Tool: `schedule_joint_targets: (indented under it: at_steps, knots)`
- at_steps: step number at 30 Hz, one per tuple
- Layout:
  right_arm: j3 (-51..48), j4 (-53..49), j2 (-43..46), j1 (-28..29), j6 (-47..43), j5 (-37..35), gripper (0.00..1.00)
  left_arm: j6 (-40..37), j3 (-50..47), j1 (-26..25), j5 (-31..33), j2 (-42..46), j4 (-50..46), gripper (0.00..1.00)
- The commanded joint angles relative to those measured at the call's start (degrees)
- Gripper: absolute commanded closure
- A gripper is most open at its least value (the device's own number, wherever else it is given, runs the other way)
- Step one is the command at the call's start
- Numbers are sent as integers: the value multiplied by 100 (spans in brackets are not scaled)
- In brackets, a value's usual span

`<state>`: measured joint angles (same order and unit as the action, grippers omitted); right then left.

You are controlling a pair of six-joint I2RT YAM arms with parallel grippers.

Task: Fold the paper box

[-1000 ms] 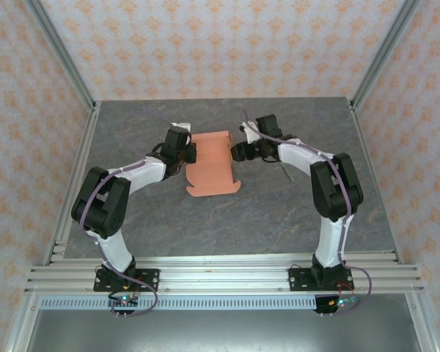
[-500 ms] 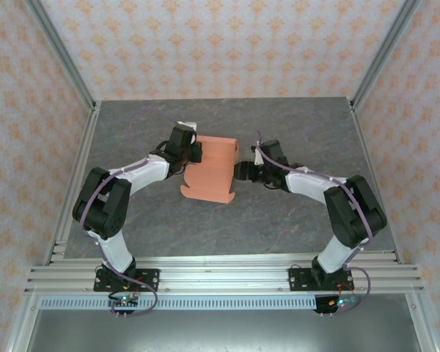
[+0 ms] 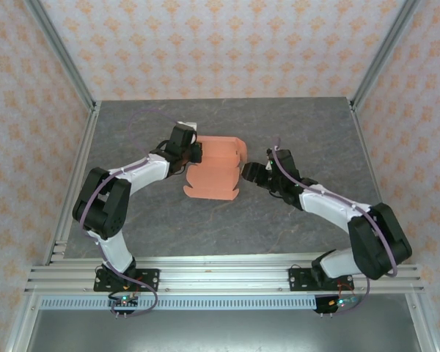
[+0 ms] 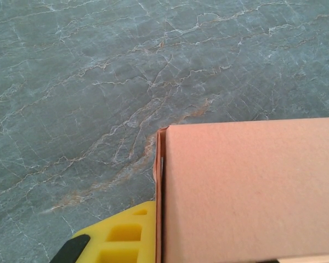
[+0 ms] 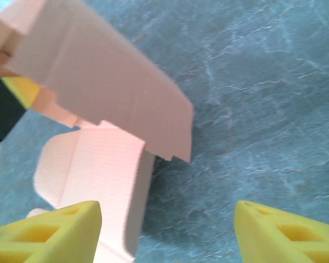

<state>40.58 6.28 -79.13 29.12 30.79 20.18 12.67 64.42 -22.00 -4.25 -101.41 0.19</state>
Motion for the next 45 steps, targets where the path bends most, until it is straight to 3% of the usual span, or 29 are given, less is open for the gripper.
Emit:
schedule_joint_targets:
  at_steps: [1,7,15,24,30,38,43,45]
  knots:
    - [29,149,-164,318,229,-145,33,104,167,3,-60,-9,-65,100]
    - [195,881,-961,423,704,161,37,87,141,4,-54,59,-72,100]
    - [-288,2365,-1131,384,1492,90,81,112,89,3,-45,126,-31,100]
    - [-1269,4492,-871,348,3012,-349,97,287,70,5,34,203,-69,100]
    - [-1548,5313,-827,414,3507,-639,100,359,85,20,30,319,-140,100]
    - [-1620,6695,-1476,435,4129,-577,100,401,70,64,38,428,-190,100]
    - [-1632,6311,-1532,431,4007,-655,100,425,53,116,21,465,-194,100]
    - [-1617,5760,-1334,430,3729,-744,94,422,53,136,7,479,-209,100]
